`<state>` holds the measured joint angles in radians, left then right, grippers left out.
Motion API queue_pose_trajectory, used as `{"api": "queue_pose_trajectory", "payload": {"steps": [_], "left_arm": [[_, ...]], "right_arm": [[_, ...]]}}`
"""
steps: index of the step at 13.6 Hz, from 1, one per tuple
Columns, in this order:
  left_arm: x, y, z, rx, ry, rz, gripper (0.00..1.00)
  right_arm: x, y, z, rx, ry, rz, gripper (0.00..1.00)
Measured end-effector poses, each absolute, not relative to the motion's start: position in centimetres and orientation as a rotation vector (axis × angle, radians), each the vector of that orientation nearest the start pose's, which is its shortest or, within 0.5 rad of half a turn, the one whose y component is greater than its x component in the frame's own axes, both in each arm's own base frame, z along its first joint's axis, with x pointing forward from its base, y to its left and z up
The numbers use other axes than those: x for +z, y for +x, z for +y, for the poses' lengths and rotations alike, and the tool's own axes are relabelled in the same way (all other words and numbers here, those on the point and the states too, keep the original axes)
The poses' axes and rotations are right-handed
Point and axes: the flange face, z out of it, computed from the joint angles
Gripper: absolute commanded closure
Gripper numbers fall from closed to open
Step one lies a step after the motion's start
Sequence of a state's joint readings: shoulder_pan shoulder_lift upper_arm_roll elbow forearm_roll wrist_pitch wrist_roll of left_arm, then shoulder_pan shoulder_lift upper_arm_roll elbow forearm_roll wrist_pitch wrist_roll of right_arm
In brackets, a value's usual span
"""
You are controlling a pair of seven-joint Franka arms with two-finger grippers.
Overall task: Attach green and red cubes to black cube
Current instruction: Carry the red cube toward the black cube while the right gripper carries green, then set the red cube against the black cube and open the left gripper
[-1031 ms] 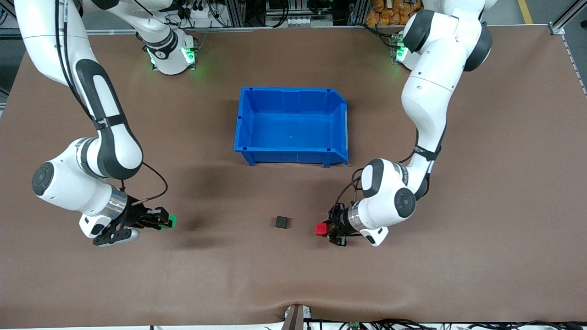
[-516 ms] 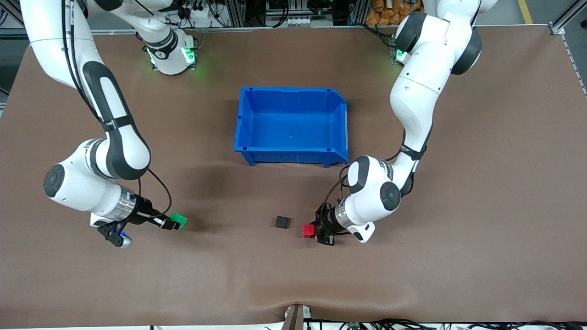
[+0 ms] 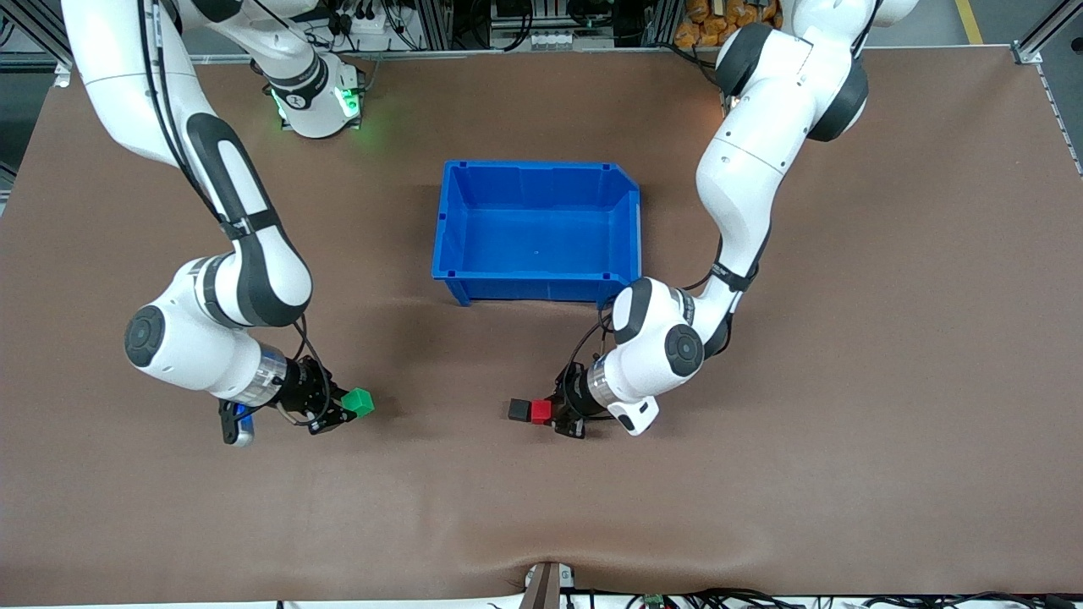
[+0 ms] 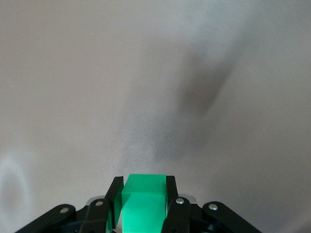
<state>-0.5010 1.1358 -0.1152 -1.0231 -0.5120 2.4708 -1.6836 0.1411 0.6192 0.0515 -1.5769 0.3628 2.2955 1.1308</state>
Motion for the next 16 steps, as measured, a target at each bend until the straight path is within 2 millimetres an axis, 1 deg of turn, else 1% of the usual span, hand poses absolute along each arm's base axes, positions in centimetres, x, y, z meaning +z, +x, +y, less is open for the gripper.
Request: {"api": "queue_pose_trajectory", "payload": {"steps": [2, 5, 8, 11, 12, 13, 14, 16], "left_arm": [[17.4, 67.9, -43.0, 0.545, -2.610, -2.433, 1.00], [17.3, 68.0, -42.7, 0.536, -2.610, -2.433, 1.00], [16.9, 67.9, -42.8, 0.539, -2.606, -2.429, 1.00], [16.7, 67.6, -43.1, 0.555, -2.569, -2.455, 1.00], [16.7, 67.6, -43.1, 0.557, -2.562, -2.461, 0.75], [16.7, 67.6, -43.1, 0.558, -2.558, -2.464, 0.44], [16.7, 67.7, -43.0, 0.557, -2.556, -2.466, 0.28], [16.5, 67.8, -42.8, 0.554, -2.551, -2.469, 0.27]], "right_arm": [[29.4, 69.7, 15.3, 0.208, -2.316, 1.701, 1.00], [29.2, 69.4, 18.3, 0.239, -2.256, 1.850, 1.00], [27.4, 69.9, 20.2, 0.261, -2.192, 1.952, 1.00], [25.9, 71.8, 21.9, 0.243, -2.135, 2.003, 1.00], [25.2, 72.3, 22.5, 0.235, -2.125, 2.014, 1.00], [24.5, 72.7, 23.3, 0.233, -2.111, 2.026, 1.00], [23.9, 72.9, 24.2, 0.234, -2.098, 2.039, 1.00], [23.0, 72.6, 26.4, 0.223, -2.078, 2.085, 1.00]]}}
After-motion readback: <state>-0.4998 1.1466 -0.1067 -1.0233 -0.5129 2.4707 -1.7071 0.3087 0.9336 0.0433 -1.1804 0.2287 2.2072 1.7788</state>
